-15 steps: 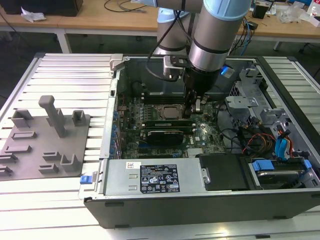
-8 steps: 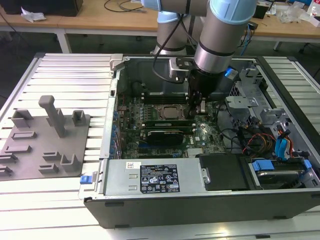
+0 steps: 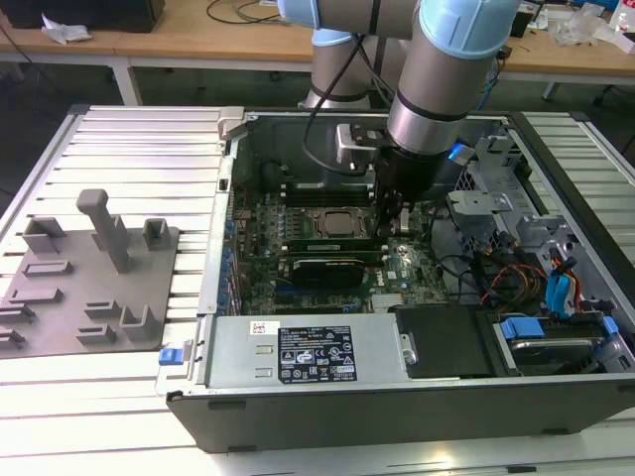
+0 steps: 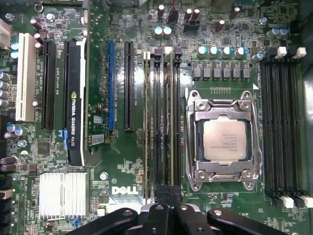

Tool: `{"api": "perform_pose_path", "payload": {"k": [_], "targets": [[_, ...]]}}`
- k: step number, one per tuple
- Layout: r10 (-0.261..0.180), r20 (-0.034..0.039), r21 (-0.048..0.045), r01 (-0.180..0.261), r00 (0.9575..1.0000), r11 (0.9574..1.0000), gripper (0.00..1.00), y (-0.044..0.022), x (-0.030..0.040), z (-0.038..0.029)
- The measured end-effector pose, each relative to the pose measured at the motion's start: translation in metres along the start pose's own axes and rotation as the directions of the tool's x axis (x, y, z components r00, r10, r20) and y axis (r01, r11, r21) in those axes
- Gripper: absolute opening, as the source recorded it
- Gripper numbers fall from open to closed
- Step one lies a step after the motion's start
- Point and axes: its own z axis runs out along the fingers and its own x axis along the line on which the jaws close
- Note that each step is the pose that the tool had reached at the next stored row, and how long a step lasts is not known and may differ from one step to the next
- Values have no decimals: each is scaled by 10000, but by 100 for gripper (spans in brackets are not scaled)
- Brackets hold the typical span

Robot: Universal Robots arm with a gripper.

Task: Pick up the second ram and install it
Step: 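Press down the second ram until it locks into place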

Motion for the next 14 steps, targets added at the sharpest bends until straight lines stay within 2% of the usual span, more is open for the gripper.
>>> {"api": "perform_pose_path", "payload": {"k": [2, 4, 5, 6, 7, 9, 10, 14], "targets": [[-1, 22, 2, 1, 10000, 10000, 11, 2, 7, -8], [-7, 40, 10, 7, 10000, 10000, 11, 6, 6, -56], [-10, 117, 9, 10, 9999, 10000, 11, 9, 6, -56], [-18, 228, 8, 18, 9997, 10000, 11, 11, 4, -53], [-19, 258, 9, 19, 9997, 10000, 11, 11, 3, -47], [-21, 256, 8, 21, 9997, 10000, 11, 8, 4, -15], [-21, 254, 7, 21, 9997, 10000, 11, 4, 6, 36], [-22, 253, 6, 22, 9997, 10000, 11, 2, 6, 65]]}}
